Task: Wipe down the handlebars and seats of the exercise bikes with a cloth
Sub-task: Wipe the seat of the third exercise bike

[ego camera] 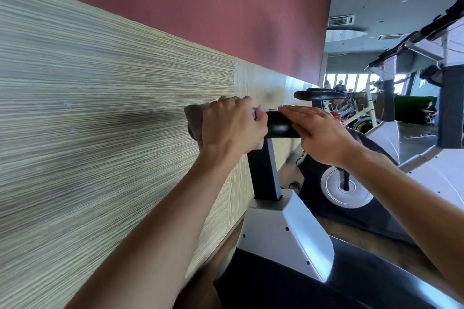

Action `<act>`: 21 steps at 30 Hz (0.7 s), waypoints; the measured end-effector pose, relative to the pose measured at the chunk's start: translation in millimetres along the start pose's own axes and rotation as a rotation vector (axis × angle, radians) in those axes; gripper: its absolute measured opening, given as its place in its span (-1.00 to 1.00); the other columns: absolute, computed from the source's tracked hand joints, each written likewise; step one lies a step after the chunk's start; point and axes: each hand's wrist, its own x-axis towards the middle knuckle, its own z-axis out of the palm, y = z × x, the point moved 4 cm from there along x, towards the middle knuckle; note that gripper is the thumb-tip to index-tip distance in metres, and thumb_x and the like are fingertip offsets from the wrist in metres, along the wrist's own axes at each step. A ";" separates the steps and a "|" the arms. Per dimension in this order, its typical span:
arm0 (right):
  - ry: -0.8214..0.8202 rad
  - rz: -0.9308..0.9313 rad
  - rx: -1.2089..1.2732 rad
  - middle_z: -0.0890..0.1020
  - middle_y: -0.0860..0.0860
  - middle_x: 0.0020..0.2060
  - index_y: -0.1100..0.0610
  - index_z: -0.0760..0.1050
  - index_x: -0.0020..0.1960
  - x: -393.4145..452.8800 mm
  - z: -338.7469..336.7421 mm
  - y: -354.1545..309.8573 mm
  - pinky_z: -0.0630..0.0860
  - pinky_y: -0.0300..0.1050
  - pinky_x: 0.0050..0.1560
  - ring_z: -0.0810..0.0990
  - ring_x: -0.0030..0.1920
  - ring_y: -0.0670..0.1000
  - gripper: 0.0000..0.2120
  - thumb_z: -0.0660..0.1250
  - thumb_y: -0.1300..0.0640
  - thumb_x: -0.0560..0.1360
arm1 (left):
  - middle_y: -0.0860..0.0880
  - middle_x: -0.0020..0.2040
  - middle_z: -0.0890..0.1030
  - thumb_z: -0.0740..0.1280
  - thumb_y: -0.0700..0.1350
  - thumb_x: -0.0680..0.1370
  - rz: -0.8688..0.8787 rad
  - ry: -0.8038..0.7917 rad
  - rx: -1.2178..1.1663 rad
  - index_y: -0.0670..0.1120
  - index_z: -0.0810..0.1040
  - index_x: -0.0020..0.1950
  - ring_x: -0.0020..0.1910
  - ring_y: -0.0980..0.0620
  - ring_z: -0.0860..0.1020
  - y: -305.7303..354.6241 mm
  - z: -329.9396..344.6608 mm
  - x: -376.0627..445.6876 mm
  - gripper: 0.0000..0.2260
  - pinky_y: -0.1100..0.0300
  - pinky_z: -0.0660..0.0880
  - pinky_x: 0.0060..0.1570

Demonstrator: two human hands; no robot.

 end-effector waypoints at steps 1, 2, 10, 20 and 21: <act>0.007 0.008 0.004 0.44 0.05 0.50 0.10 0.36 0.55 -0.8 -0.4 -1.1 0.13 0.01 0.57 0.34 0.53 0.13 -0.51 0.18 0.32 0.64 | -0.05 -0.18 0.64 0.16 0.18 0.63 -0.021 -0.058 -0.020 -0.05 0.61 -0.08 -0.19 -0.09 0.53 -0.5 1.7 8.7 -0.63 0.07 0.34 -0.20; 0.013 0.018 0.003 0.43 0.03 0.50 0.09 0.36 0.55 -1.8 0.0 -2.8 0.12 0.01 0.58 0.32 0.53 0.12 -0.50 0.17 0.32 0.64 | -0.05 -0.18 0.63 0.16 0.19 0.64 -0.030 -0.110 -0.042 -0.07 0.61 -0.08 -0.19 -0.09 0.56 -1.3 3.6 15.3 -0.61 0.07 0.37 -0.19; 0.169 0.019 -0.037 0.52 0.07 0.43 0.13 0.44 0.50 -8.8 8.0 -5.3 0.15 0.04 0.49 0.42 0.45 0.19 -0.46 0.10 0.21 0.53 | 0.01 -0.05 0.71 0.14 0.18 0.64 0.068 0.144 -0.030 0.01 0.67 0.06 -0.05 -0.09 0.63 -0.4 2.9 -9.5 -0.62 0.03 0.44 -0.10; 0.027 0.068 0.162 0.51 0.03 0.44 0.13 0.47 0.48 -5.0 2.5 0.4 0.01 -0.26 0.48 0.36 0.46 0.06 -0.38 0.29 0.30 0.42 | -0.02 -0.24 0.59 0.42 -0.08 0.49 0.018 0.202 -0.157 -0.06 0.69 -0.07 -0.20 -0.07 0.57 0.1 -18.6 -3.5 -0.90 0.06 0.45 -0.12; -0.027 0.080 0.191 0.49 0.02 0.46 0.12 0.47 0.49 -2.9 2.7 4.6 -0.01 -0.28 0.49 0.34 0.48 0.06 -0.35 0.37 0.35 0.40 | -0.01 -0.25 0.59 0.41 -0.06 0.50 0.000 0.144 -0.135 -0.06 0.69 -0.10 -0.21 -0.06 0.56 1.7 -23.0 3.2 -0.90 0.08 0.42 -0.15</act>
